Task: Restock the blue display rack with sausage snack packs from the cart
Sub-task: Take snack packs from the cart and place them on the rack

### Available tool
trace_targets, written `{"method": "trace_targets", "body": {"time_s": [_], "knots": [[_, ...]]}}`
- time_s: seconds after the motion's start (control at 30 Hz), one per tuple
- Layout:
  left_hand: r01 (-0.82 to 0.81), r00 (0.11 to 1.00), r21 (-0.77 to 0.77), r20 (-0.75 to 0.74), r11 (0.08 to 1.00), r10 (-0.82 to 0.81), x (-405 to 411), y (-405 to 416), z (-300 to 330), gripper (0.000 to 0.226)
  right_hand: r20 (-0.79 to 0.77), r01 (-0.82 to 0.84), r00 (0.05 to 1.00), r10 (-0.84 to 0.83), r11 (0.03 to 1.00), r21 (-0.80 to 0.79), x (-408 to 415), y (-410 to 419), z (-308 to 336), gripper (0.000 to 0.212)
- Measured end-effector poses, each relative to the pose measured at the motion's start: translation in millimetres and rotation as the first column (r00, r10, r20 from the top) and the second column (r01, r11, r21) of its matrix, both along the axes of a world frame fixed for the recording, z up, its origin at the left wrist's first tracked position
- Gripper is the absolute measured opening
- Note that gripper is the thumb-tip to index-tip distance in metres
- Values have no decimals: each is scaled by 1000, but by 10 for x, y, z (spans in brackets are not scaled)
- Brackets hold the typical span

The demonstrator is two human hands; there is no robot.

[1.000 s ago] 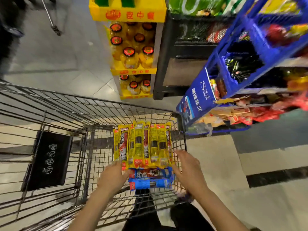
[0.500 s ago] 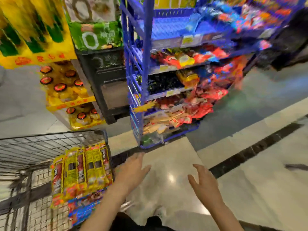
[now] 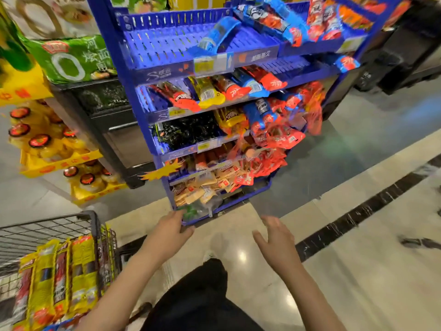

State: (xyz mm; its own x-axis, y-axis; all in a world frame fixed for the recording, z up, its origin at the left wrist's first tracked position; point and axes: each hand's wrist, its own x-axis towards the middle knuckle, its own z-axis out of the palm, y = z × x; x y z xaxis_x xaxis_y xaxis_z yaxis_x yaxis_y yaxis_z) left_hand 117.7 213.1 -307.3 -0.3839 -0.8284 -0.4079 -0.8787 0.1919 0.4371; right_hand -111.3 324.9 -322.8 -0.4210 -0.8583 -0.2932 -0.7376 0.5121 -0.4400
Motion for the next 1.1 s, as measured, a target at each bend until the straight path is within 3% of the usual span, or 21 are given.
{"method": "trace_targets", "body": {"time_s": [0.27, 0.43, 0.57, 0.67, 0.7, 0.73, 0.77, 0.83, 0.9, 0.97, 1.1], "knots": [[-109, 993, -62, -57, 992, 105, -758, -827, 250, 52, -3, -100, 995, 100, 986, -135, -812, -1128, 215, 43], [-208, 974, -131, -115, 969, 193, -1193, -1087, 433, 58, 45, -155, 985, 166, 972, -176, -1256, -1606, 295, 59], [-353, 934, -244, -151, 903, 324, -1437, -1198, 546, 49, 53, -260, 959, 278, 938, -230, -1699, -2012, 365, 47], [-497, 863, -207, -223, 843, 454, -1614, -1248, 599, 51, 45, -333, 935, 351, 916, -225, -1998, -2244, 470, 39], [-568, 807, -135, -287, 812, 517, -1685, -1287, 621, 51, 46, -358, 924, 379, 903, -236, -2088, -2290, 520, 41], [-659, 697, -7, -383, 752, 606, -1768, -1337, 667, 49, 50, -384, 912, 408, 889, -251, -2174, -2330, 570, 43], [-733, 518, 177, -480, 657, 708, -1864, -1402, 736, 45, 61, -408, 898, 436, 876, -258, -2261, -2361, 612, 43], [-709, 80, 561, -538, 427, 839, -2047, -1561, 836, 44, 67, -465, 864, 499, 842, -273, -2411, -2410, 675, 40], [-618, -167, 715, -524, 326, 835, -2171, -1722, 906, 54, 47, -520, 833, 551, 809, -273, -2539, -2449, 703, 37], [-581, -308, 760, -536, 291, 786, -2222, -1855, 935, 52, 23, -561, 810, 586, 785, -264, -2633, -2458, 722, 37], [-613, -401, 763, -522, 203, 752, -2261, -2000, 941, 23, 19, -570, 802, 597, 776, -270, -2723, -2410, 765, 41]]}}
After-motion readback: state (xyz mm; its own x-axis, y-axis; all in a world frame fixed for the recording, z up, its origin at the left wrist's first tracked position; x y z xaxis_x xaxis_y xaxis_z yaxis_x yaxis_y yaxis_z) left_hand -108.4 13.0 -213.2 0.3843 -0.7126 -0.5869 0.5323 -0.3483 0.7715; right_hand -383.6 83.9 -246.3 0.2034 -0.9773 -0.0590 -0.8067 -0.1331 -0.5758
